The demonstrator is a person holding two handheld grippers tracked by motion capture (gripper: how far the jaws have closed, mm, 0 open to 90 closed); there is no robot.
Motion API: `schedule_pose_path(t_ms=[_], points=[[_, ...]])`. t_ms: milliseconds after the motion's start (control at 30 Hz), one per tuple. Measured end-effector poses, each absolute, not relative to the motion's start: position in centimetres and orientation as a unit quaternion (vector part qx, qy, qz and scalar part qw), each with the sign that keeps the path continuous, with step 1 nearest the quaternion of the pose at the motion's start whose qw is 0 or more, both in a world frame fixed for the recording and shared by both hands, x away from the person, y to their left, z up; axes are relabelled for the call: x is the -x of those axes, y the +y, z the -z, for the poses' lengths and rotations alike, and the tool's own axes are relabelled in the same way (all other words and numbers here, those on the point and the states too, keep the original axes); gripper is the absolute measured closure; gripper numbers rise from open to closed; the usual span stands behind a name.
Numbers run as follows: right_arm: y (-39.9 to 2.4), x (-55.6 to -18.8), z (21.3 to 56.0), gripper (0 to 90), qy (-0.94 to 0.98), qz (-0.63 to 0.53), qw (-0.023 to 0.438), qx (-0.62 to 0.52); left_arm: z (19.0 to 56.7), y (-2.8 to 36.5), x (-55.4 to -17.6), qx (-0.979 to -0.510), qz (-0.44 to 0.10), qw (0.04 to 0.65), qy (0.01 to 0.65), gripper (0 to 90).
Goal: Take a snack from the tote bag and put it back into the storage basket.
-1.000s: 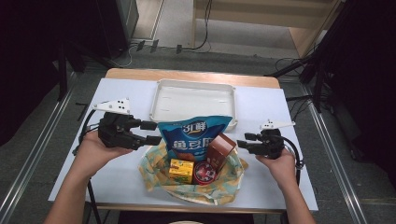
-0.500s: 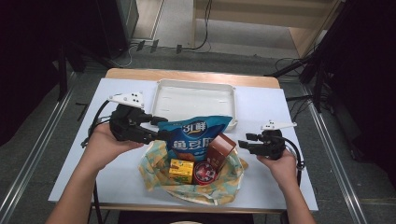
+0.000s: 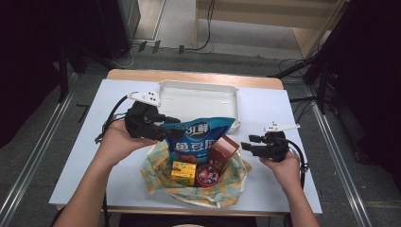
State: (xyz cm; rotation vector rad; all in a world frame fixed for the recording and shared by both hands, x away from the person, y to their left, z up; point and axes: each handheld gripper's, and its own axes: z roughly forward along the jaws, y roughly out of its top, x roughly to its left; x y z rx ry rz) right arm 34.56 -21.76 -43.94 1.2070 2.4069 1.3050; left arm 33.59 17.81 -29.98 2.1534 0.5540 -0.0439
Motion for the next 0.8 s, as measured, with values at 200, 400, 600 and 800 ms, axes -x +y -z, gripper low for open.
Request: schedule_pose_path(t_ms=[200, 400, 600, 800], points=[[-21.71, -34.53, 43.95, 48.4, 0.802, -0.435, 0.076, -0.403, 30.90, 17.27, -33.77, -0.872, 0.014, 0.436, 0.222, 65.8], [-21.67, -34.44, 43.97, 48.3, 0.803, -0.433, 0.076, -0.404, 31.06, 17.22, -33.89, -0.869, 0.010, 0.443, 0.219, 77.3], [-21.73, -34.13, 43.99, 48.2, 0.803, -0.432, 0.079, -0.402, 31.02, 17.02, -33.93, -0.869, 0.001, 0.446, 0.212, 87.2], [-21.99, -33.87, 44.06, 48.2, 0.803, -0.431, 0.080, -0.405, 30.97, 17.13, -34.23, -0.865, -0.003, 0.455, 0.211, 90.0]])
